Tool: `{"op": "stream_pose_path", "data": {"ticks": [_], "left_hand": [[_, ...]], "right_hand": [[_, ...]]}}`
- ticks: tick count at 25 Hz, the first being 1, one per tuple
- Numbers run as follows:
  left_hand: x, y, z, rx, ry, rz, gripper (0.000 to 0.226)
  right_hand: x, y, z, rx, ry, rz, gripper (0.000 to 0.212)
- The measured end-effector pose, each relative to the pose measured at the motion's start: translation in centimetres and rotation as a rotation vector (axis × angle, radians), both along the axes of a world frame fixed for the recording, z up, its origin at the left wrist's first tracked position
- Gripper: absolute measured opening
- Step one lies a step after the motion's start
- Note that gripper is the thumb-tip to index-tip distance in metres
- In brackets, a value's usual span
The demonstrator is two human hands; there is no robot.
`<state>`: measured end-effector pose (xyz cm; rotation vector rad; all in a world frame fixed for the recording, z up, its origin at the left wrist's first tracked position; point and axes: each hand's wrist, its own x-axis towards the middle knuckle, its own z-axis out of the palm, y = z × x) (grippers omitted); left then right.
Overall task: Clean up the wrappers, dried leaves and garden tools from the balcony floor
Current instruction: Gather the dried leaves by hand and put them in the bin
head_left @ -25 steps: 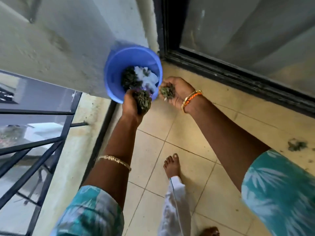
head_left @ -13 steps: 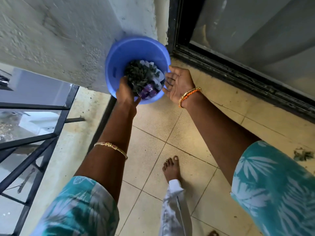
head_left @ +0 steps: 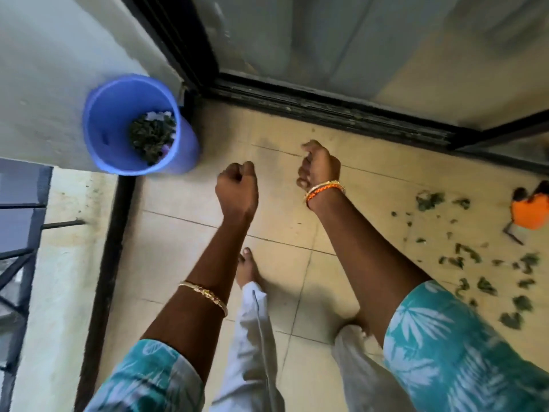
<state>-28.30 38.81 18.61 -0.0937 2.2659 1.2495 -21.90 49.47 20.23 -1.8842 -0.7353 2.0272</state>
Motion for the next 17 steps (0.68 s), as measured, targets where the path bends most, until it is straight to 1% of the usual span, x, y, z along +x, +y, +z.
{"op": "stream_pose_path", "data": {"ticks": [2, 5, 7, 9, 12, 14, 15, 17], "left_hand": [[6.5, 2.2, 0.7, -0.004, 0.051, -0.131, 0.037], [15.9, 4.7, 0.5, -0.03, 0.025, -0.268, 0.035], [22.1, 6.4, 0.0, -0.055, -0.009, -0.384, 0.033], [27.0, 7.8, -0.8, -0.087, -0.024, -0.535, 0.026], [32.2, 9.7, -3.3, -0.118, 0.009, -0.749, 0.015], [34.0, 11.0, -6.1, -0.125, 0.036, -0.862, 0.014], [34.3, 11.6, -7.7, -0.13, 0.065, -0.909, 0.016], [34.9, 13.2, -12.0, -0.119, 0.131, -0.971, 0.014]], "right_hand": [[7.5, 1.8, -0.1, 0.074, -0.086, -0.036, 0.032], [18.7, 3.5, -0.7, 0.195, -0.248, -0.04, 0.017], [26.2, 4.7, -0.9, 0.245, -0.313, -0.055, 0.021], [32.3, 5.9, -1.3, 0.269, -0.361, -0.054, 0.025], [39.0, 7.5, -4.2, 0.31, -0.442, -0.001, 0.026], [41.7, 8.4, -7.4, 0.329, -0.483, 0.028, 0.027], [42.6, 8.9, -9.4, 0.343, -0.5, 0.054, 0.024], [43.2, 10.0, -14.0, 0.418, -0.498, 0.119, 0.006]]}}
